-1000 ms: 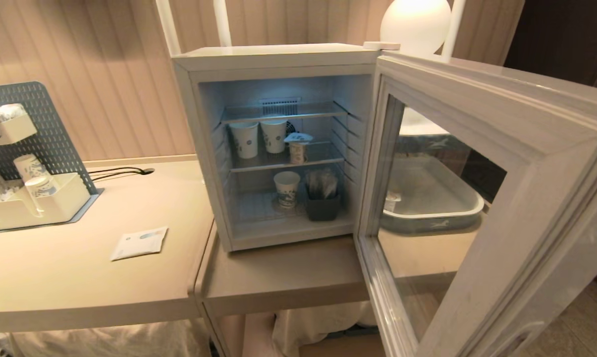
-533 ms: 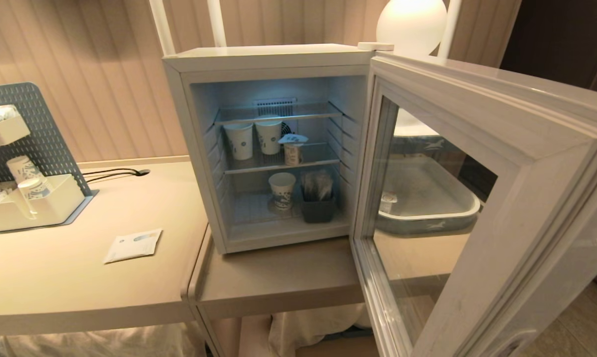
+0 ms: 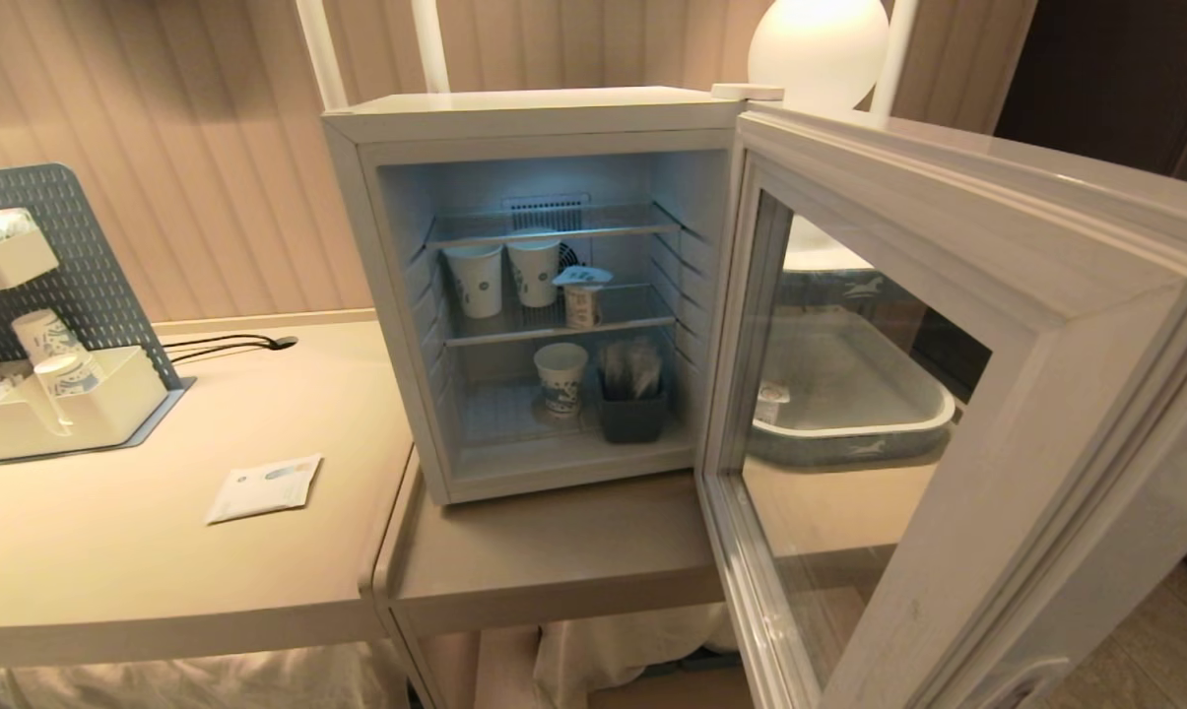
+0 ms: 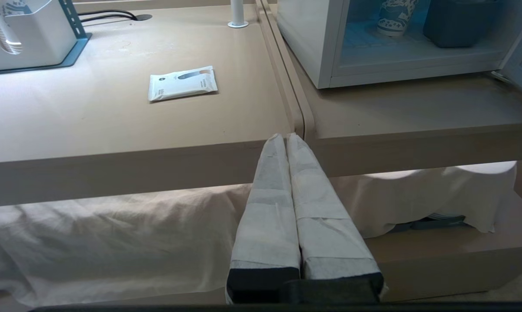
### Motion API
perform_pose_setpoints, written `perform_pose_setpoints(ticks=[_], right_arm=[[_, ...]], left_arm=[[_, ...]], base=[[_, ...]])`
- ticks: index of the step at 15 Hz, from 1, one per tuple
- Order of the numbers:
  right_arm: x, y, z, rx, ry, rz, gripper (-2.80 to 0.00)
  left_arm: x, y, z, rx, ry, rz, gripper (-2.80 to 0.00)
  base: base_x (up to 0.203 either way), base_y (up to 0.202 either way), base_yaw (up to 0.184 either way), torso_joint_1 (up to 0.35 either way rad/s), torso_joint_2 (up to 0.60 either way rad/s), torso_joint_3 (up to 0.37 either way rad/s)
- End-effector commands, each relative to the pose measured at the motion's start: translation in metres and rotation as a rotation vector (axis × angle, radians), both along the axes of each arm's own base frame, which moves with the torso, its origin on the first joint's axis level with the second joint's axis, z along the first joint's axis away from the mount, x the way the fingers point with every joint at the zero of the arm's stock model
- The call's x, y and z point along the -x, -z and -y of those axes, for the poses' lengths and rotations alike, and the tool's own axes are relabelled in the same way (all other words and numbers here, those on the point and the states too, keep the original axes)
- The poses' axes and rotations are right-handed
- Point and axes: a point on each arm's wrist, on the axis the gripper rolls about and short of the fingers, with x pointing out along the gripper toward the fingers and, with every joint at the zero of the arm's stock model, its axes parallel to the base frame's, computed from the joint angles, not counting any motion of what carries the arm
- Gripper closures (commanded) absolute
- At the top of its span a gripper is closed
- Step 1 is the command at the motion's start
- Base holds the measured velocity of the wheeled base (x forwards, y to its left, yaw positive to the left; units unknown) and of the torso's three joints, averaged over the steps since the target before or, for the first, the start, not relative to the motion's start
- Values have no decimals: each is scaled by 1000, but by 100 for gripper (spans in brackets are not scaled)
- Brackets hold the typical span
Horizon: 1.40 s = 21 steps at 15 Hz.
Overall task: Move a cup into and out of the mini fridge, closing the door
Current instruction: Close the freezer door
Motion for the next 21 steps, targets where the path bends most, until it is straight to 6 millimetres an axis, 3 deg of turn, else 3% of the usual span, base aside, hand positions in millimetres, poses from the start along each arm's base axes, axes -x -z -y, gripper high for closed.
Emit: perform_pose_setpoints(ticks=[1,3,6,8,11,15,18,21], right_arm=[[-9,-44,-1,-50,-52,-53,0],[-63,-58,-3,-141,-150,-317,0],[-143,-54,-10,-279,-412,-614,0],[-180,-50,-15,-347,-632,-690,0],[-231,-36,-19,-403,-748,-758,0],[-286,-20,-43,-491,-770,-791,0],[-317,-11,-93,-517,-630,-752,0],[-339,-24,-133,-507,-581,-690,0]], left_arm=[[0,0,0,0,0,-2,0],[0,0,0,0,0,0,0],[0,0,0,3,0,-2,0],[0,0,0,3,0,-2,0],[0,0,0,1,0,-2,0],[0,0,0,1,0,-2,0],[0,0,0,1,0,-2,0],[0,0,0,1,0,-2,0]], base=[[0,0,0,0,0,0],[0,0,0,0,0,0],[0,0,0,0,0,0],[0,0,0,0,0,0],[0,0,0,0,0,0],[0,0,0,0,0,0],[0,0,0,0,0,0],[0,0,0,0,0,0]])
